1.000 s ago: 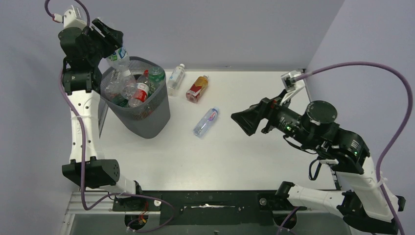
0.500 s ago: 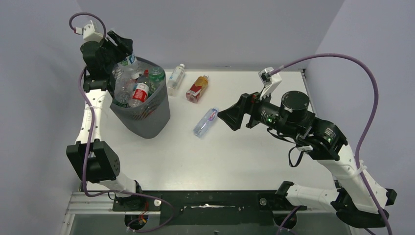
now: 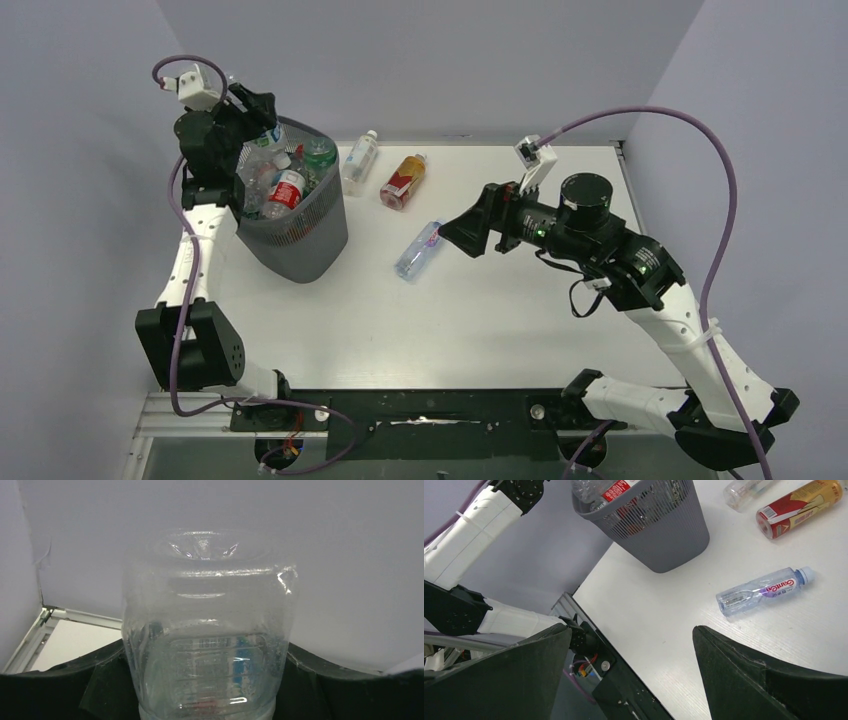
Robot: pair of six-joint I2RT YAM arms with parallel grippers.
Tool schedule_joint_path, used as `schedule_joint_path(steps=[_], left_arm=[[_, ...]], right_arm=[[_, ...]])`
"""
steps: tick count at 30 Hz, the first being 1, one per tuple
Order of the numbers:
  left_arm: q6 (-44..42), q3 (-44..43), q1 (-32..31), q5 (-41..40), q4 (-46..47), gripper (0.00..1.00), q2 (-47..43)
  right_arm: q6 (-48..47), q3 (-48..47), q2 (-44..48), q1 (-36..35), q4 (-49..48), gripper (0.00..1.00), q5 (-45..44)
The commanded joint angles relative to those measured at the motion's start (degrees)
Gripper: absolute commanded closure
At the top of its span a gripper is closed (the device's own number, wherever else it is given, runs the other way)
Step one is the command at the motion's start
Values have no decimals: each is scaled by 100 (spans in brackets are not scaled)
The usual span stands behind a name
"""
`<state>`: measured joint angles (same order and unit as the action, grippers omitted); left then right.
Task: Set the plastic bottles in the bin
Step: Place the plastic bottle in the trash bin.
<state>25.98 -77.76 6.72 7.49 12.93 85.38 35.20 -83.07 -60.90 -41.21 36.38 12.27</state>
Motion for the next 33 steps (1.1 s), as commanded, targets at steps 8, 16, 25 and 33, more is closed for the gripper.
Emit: schedule_joint_path(steps=[8,16,25,33], left_arm=[[-641,595,-18,-181,1963,30,-248],[-537,758,-13,-262,2845,29,-14],[-829,637,-24,-310,2944,29,188],[-775,740,-21,223,1954,28,-428]], right_arm=[[169,160,27,48,-397,2,311],[190,34,-197,67,-218,2,424],[239,194,-238,79,-236,2,482],[271,373,-304,126,-439,2,647]])
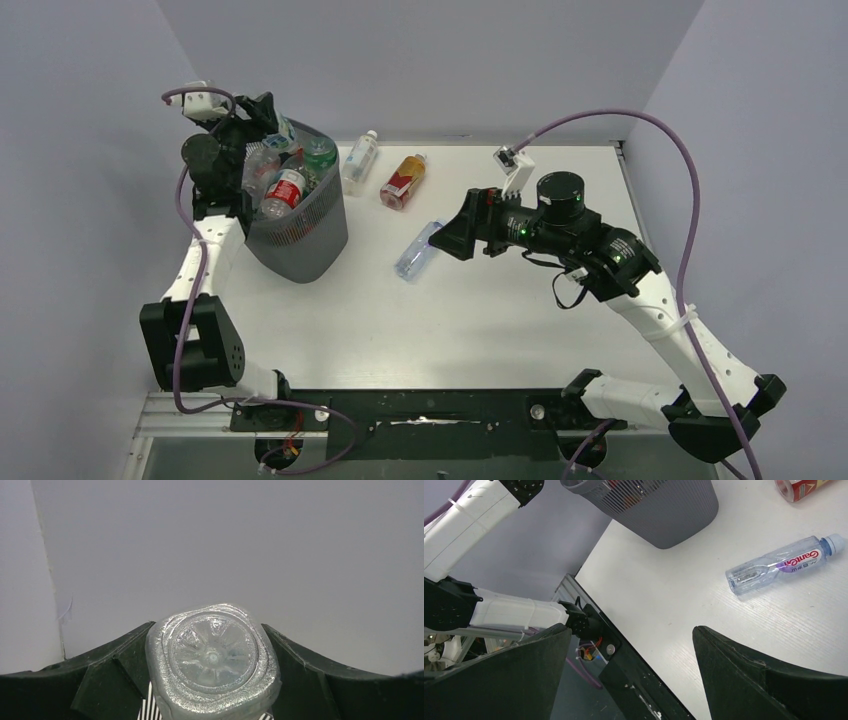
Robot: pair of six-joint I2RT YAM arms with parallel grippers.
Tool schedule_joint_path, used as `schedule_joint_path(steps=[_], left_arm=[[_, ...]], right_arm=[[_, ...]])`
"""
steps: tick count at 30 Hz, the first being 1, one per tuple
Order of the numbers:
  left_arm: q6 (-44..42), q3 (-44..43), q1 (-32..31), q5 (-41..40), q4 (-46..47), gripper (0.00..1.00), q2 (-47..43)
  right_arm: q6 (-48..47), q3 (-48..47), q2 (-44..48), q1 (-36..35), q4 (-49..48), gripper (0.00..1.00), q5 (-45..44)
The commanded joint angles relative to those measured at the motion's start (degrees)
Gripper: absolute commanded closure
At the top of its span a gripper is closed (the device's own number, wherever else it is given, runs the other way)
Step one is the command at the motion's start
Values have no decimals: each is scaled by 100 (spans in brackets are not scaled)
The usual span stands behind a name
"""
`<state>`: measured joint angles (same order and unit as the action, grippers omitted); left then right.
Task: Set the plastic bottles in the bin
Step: Place the plastic bottle in the trash bin.
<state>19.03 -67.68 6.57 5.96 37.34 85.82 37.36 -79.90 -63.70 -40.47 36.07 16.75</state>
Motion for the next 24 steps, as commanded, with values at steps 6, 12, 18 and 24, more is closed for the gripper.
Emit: schedule_joint_path(steps=[6,12,18,24], left_arm=[[-219,-1052,28,778,-2560,29,-1013],[51,-1263,38,775,-3509,26,-1423],[264,-1578,38,911,-4006,26,-1472],[622,-2189,-38,1342,-4780,27,-1477]], right_arm=[[60,144,36,74,-499,2,221],[183,256,68,87,-483,2,145],[324,420,282,95,-385,2,2],[482,545,410,107,-83,2,-456]])
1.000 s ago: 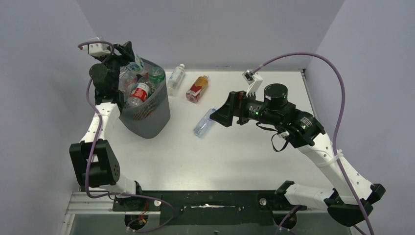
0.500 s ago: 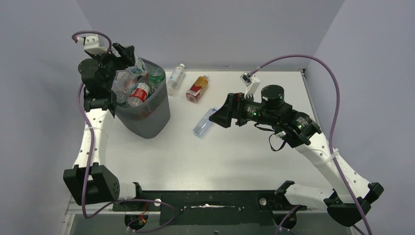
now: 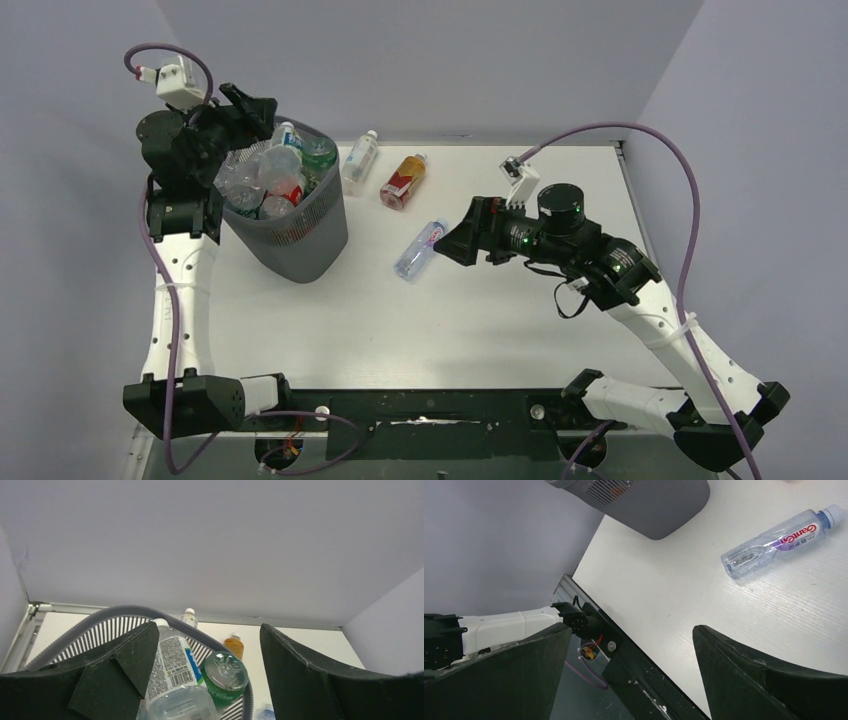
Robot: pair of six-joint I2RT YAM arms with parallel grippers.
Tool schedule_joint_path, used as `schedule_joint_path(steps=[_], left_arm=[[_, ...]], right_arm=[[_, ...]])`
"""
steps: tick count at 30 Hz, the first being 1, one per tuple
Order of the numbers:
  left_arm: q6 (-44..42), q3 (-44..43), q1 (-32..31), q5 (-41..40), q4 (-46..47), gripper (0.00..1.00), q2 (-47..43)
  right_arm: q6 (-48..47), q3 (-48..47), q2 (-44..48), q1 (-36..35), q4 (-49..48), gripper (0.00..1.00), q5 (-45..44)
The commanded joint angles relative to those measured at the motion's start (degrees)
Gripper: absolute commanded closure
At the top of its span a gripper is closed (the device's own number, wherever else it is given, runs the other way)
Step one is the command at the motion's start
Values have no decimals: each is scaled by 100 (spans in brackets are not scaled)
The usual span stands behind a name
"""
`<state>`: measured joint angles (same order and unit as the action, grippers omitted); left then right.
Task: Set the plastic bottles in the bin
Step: Place the plastic bottle in the trash bin, then pick up the plastic bottle at the center of the board.
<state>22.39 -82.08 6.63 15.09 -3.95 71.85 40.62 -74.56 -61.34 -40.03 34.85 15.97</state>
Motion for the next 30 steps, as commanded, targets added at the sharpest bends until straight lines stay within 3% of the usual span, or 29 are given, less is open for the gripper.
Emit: schedule_joint_path(steps=[1,8,15,21,25,30], left_arm=[[252,-962,-124,479,-893,27,-46],[87,-1682,-1468,116,-2305,21,-144],[-135,-1635,-3205,-807,-3212,17,-166],[43,-1150,-4502,-1663,-3407,16,-11],[210,-646,-4925,-1833,-3171,16,159],[184,-187,-4988,-1996,-3040,15,565]], right_arm=[[187,12,137,84,124,2,-455],[417,43,-325,250,526,2,-891],[711,435,-254,482,653,2,-1088],[1119,1296,207,511,476,2,-1111],[1322,1772,536,518,475,2,-1163],[1422,2124,845,530,499,2,-1201]])
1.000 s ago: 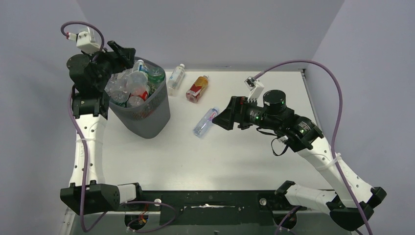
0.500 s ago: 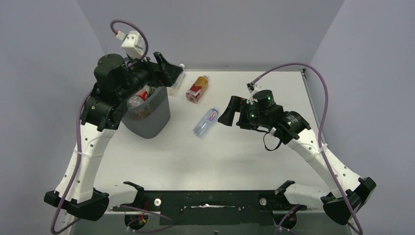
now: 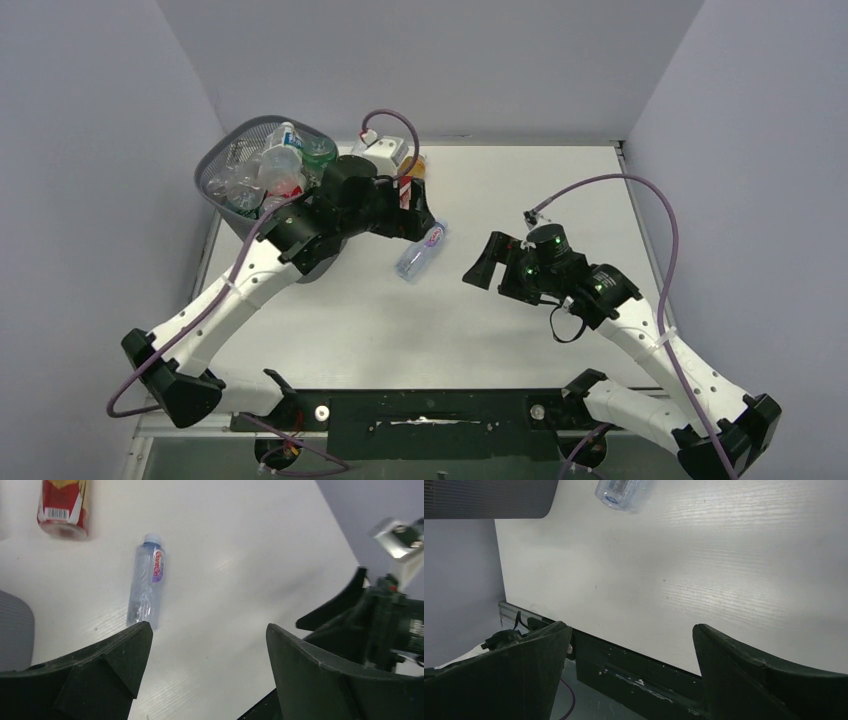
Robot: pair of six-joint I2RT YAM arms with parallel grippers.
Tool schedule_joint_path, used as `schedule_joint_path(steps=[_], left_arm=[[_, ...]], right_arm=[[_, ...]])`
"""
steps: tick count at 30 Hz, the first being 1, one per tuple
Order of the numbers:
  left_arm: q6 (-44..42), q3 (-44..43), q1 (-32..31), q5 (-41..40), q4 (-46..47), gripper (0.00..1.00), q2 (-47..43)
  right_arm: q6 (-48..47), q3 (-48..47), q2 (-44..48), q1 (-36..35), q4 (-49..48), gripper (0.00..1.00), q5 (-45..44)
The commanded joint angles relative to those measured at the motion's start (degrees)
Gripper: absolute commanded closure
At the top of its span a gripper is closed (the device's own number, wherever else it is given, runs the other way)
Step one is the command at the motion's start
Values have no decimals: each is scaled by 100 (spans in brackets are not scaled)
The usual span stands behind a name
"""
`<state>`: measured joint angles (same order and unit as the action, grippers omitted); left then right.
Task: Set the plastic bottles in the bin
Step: Pick up the plastic bottle at the center of the board.
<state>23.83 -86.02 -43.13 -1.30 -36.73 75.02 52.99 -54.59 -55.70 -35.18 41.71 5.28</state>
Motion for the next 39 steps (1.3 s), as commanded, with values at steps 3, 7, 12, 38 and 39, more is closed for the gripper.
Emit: schedule_joint_path(steps=[3,7,12,38,39], left_arm=[[-99,359,-4,-474,251,13,568],[-223,560,64,-472,460,10,1068],[-358,720,203,-283,750,10,1685],[-881,385,469,-221,1153,17,3599],[-881,372,466,-230,1140,20,3622]], right_arm=[[188,192,348,57,-189,2,-116],[114,185,318,77,-268,2,-35],[17,163,308,94,-322,2,51],[-152,642,777,477,-479,2,503],[-164,642,780,496,-474,2,515]])
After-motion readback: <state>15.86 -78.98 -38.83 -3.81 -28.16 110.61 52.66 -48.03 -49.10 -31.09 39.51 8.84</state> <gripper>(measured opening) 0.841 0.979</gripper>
